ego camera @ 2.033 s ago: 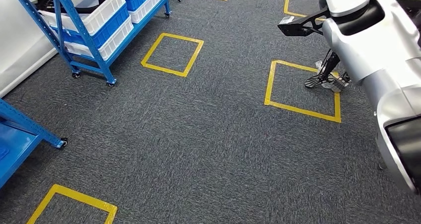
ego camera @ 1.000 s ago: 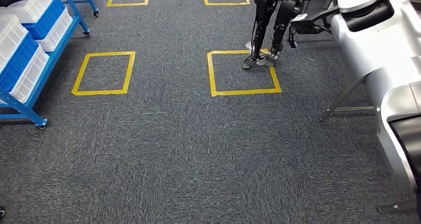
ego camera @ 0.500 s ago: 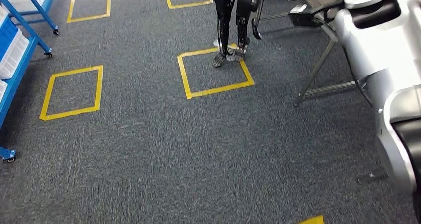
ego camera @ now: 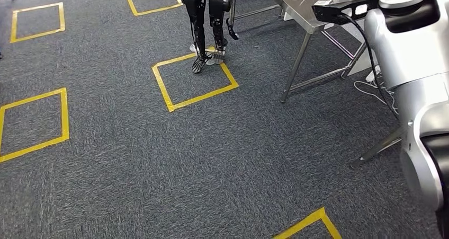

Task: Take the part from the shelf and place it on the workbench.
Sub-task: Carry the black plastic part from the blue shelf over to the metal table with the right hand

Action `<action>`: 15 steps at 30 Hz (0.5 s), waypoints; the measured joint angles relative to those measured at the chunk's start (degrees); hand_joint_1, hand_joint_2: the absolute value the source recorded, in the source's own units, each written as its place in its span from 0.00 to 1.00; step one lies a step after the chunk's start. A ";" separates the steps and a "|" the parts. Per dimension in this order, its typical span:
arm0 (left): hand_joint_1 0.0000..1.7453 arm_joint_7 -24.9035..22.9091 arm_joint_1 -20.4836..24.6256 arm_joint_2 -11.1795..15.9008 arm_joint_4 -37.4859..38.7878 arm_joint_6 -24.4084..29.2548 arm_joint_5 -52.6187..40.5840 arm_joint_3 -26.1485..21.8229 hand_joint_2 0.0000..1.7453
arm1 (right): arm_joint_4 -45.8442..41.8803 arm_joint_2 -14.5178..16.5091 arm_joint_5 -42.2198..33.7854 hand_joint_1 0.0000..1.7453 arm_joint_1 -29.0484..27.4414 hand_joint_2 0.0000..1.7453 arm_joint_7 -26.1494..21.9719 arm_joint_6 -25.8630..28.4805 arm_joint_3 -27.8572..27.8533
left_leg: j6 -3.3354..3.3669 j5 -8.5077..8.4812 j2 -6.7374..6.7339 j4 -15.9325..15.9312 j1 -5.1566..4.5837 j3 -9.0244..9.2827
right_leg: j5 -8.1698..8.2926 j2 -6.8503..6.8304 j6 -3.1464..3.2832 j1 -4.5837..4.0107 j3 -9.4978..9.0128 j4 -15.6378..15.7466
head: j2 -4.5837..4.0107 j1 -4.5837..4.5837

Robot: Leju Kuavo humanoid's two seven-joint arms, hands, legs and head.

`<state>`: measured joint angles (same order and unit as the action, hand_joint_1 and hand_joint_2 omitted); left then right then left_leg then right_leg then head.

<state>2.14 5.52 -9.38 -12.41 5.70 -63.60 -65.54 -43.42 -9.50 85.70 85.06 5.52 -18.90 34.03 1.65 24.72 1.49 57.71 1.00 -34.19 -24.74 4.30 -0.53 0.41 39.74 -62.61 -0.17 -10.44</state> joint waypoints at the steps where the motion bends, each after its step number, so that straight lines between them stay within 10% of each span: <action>1: 0.00 -0.40 -0.08 0.03 -0.02 0.03 -0.58 0.18 1.00 | 0.01 -0.04 0.08 1.00 0.01 1.00 -0.10 0.11 -0.15 | 0.15 -0.07 -0.73 -0.22 0.00 0.12 | -1.68 -1.79 -0.22 0.02 1.37 -3.01 | 0.00 0.03; 3: 0.00 -0.73 -0.14 0.02 -0.03 -0.11 -1.35 0.70 1.00 | 0.15 0.01 0.17 1.00 -0.42 1.00 -0.45 0.42 -0.23 | 0.26 0.02 -2.03 -0.26 0.03 0.18 | -4.53 -3.43 -0.78 0.45 4.55 -9.95 | 0.00 0.04; 5: 0.00 -0.72 -0.09 -0.03 -0.03 -0.34 -1.70 1.16 1.00 | 0.41 0.02 0.20 1.00 -1.04 1.00 -0.69 0.63 -0.24 | 0.15 0.25 -3.30 -0.09 0.18 0.22 | -4.07 -4.00 -1.32 1.04 5.30 -11.62 | 0.00 0.04; 9: 0.00 -0.28 -0.07 -0.27 -0.04 -0.72 -1.79 1.41 1.00 | 0.59 0.13 0.24 1.00 -0.98 1.00 -0.71 0.99 -0.27 | -0.82 1.27 -5.55 0.85 0.32 0.26 | 1.31 -6.60 -1.60 0.94 -1.22 0.77 | 0.00 0.03; 13: 0.00 -0.07 0.12 -0.26 -0.05 -0.63 -1.79 1.66 1.00 | 0.69 0.39 0.27 1.00 -0.97 1.00 -0.72 1.14 -0.28 | -2.13 1.98 -7.03 0.97 0.12 0.80 | 1.20 -5.73 -0.31 0.48 -2.29 3.01 | 0.00 0.02; 15: 0.00 -0.38 0.16 -0.26 -0.05 -0.52 -1.74 1.66 1.00 | 0.70 0.50 0.27 1.00 -0.89 1.00 -0.70 1.11 -0.28 | -2.55 3.56 -5.41 2.99 0.34 0.08 | 1.29 -4.65 0.35 0.81 -2.54 3.32 | 0.00 0.02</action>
<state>1.76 5.68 -9.64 -12.46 5.18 -65.34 -63.89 -42.72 -9.00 85.96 84.17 4.82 -17.78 33.75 -0.90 28.27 -3.92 60.69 1.35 -34.11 -23.44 -0.35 -0.18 1.23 37.20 -59.29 -0.17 -10.41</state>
